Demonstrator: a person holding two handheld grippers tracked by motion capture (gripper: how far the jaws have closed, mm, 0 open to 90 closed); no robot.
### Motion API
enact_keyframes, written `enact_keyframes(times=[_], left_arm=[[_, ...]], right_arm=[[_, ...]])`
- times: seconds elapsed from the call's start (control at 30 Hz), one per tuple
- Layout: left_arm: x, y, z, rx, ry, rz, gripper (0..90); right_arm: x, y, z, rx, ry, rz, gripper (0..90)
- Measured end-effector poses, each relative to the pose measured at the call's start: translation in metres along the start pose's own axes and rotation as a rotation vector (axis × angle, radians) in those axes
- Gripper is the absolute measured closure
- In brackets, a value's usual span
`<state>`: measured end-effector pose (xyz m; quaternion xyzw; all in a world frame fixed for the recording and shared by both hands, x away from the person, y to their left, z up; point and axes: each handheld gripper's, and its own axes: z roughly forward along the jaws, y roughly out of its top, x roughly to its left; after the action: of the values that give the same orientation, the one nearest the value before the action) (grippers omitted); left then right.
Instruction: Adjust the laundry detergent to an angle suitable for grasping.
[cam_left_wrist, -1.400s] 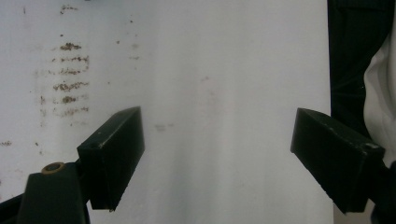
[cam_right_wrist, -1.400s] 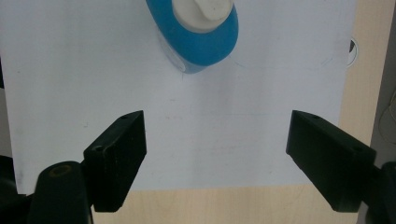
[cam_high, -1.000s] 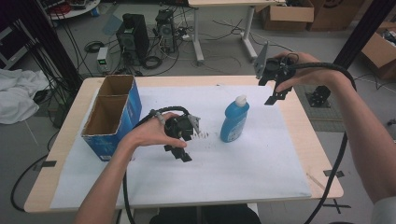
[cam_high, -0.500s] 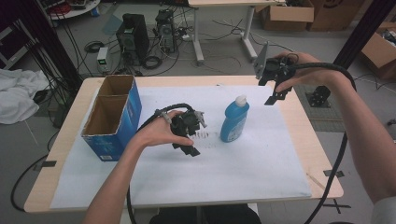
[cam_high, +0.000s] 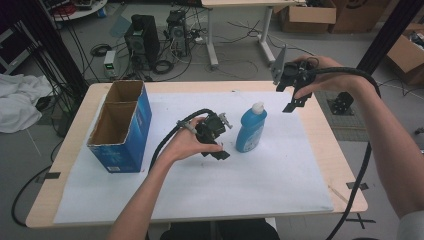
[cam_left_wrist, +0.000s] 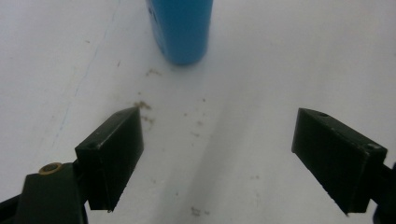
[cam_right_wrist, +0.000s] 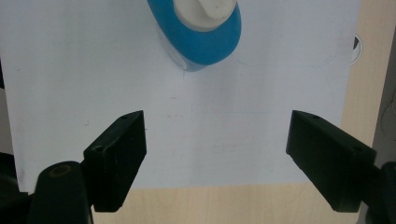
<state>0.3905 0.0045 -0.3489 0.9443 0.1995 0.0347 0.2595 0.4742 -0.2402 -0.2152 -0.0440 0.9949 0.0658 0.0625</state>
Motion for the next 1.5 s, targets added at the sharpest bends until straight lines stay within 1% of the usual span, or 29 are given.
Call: enact_keyframes(times=[0.1, 0.2, 0.23, 0.3, 0.4, 0.5, 0.53, 0.6, 0.67, 0.87, 0.9, 0.93, 0.97, 1.0, 1.07, 1.13, 1.17, 1.23, 1.27, 1.33, 1.4, 1.47, 1.5], left_arm=[[-0.001, 0.003, 0.003, -0.011, 0.007, -0.022, 17.3], [-0.002, 0.007, 0.008, -0.027, 0.026, -0.054, 17.2], [-0.002, 0.008, 0.009, -0.027, 0.029, -0.061, 17.2], [-0.002, 0.010, 0.012, -0.024, 0.049, -0.077, 17.2], [-0.004, 0.014, 0.016, -0.032, 0.055, -0.093, 17.2], [-0.005, 0.018, 0.018, -0.060, 0.059, -0.120, 17.2], [-0.006, 0.020, 0.020, -0.077, 0.072, -0.139, 17.0], [-0.006, 0.022, 0.021, -0.082, 0.087, -0.157, 16.7], [-0.007, 0.026, 0.023, -0.099, 0.102, -0.185, 16.8], [-0.012, 0.038, 0.030, -0.173, 0.147, -0.236, 16.7], [-0.012, 0.038, 0.030, -0.173, 0.147, -0.236, 16.6], [-0.013, 0.040, 0.031, -0.185, 0.156, -0.242, 16.6], [-0.015, 0.044, 0.035, -0.205, 0.177, -0.261, 16.5], [-0.015, 0.046, 0.037, -0.215, 0.183, -0.268, 16.5], [-0.016, 0.047, 0.039, -0.224, 0.185, -0.272, 16.5], [-0.017, 0.050, 0.044, -0.251, 0.189, -0.287, 16.4], [-0.017, 0.051, 0.045, -0.258, 0.192, -0.299, 16.4], [-0.016, 0.052, 0.048, -0.270, 0.199, -0.309, 16.4], [-0.016, 0.053, 0.050, -0.276, 0.194, -0.313, 16.4], [-0.016, 0.053, 0.050, -0.278, 0.197, -0.312, 16.4], [-0.015, 0.054, 0.053, -0.287, 0.204, -0.321, 16.4], [-0.015, 0.054, 0.055, -0.298, 0.203, -0.334, 16.4], [-0.015, 0.054, 0.055, -0.298, 0.203, -0.334, 16.4]], right_arm=[[0.000, 0.000, 0.000, 0.002, -0.001, 0.002, 20.1], [-0.001, 0.000, 0.000, -0.001, 0.000, 0.004, 20.1], [-0.001, 0.000, 0.000, -0.003, 0.003, 0.003, 20.1], [-0.001, 0.000, 0.000, -0.004, 0.006, 0.004, 20.0], [-0.001, 0.000, 0.000, -0.006, 0.009, 0.006, 19.3], [-0.001, 0.001, 0.000, -0.009, 0.014, 0.007, 18.5], [-0.001, 0.001, 0.000, -0.009, 0.014, 0.007, 18.3], [-0.001, 0.001, 0.000, -0.011, 0.014, 0.008, 18.1], [-0.001, 0.001, 0.000, -0.013, 0.015, 0.009, 17.9], [-0.001, 0.001, 0.000, -0.015, 0.014, 0.012, 17.7], [-0.001, 0.001, 0.000, -0.015, 0.014, 0.012, 17.7], [-0.001, 0.001, 0.000, -0.013, 0.014, 0.012, 17.7], [-0.001, 0.002, 0.001, -0.010, 0.016, 0.009, 17.8], [-0.001, 0.002, 0.001, -0.009, 0.016, 0.009, 17.8], [-0.001, 0.002, 0.000, -0.009, 0.015, 0.010, 17.8], [-0.001, 0.001, 0.000, -0.010, 0.013, 0.011, 17.9], [-0.001, 0.001, 0.000, -0.011, 0.013, 0.011, 17.9], [-0.001, 0.000, 0.000, -0.012, 0.012, 0.012, 17.8], [-0.002, 0.000, 0.000, -0.012, 0.013, 0.012, 17.9], [-0.002, 0.000, 0.000, -0.010, 0.013, 0.012, 17.9], [-0.002, 0.000, 0.001, -0.008, 0.014, 0.009, 17.9], [-0.002, 0.000, 0.001, -0.007, 0.013, 0.011, 18.1], [-0.002, 0.000, 0.001, -0.007, 0.013, 0.011, 18.1]])
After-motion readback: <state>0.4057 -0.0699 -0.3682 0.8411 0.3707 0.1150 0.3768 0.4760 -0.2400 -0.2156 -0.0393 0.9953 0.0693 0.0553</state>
